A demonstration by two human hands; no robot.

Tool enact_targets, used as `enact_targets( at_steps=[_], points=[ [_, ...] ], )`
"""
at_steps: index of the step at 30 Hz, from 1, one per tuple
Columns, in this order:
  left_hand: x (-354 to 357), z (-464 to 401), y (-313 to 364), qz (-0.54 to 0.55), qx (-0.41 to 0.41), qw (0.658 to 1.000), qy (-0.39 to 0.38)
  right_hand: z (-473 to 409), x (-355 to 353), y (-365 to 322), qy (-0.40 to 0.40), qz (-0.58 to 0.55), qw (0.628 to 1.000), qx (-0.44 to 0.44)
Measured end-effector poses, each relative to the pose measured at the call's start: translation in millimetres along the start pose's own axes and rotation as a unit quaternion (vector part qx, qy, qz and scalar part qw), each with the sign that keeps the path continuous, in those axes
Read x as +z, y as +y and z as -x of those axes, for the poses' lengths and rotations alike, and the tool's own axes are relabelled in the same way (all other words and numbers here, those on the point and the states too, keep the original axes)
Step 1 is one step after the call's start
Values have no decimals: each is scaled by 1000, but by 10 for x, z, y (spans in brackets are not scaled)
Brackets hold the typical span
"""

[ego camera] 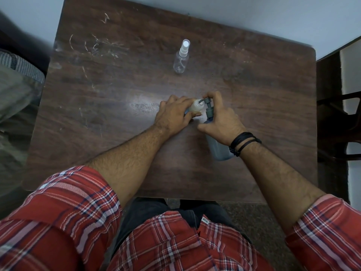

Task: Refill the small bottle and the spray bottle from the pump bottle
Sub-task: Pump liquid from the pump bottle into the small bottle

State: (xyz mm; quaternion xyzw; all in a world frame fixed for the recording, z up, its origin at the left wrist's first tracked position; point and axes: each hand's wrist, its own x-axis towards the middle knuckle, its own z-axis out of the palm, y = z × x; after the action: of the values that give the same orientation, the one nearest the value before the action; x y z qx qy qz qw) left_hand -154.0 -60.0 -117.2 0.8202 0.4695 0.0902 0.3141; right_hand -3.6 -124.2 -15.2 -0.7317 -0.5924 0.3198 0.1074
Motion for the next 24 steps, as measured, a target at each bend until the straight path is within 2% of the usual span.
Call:
enact_targets(
  at_steps=[24],
  points=[
    [15,-2,0,6,-3,1000,2,9,16,22,6,2,1000,5]
  ],
)
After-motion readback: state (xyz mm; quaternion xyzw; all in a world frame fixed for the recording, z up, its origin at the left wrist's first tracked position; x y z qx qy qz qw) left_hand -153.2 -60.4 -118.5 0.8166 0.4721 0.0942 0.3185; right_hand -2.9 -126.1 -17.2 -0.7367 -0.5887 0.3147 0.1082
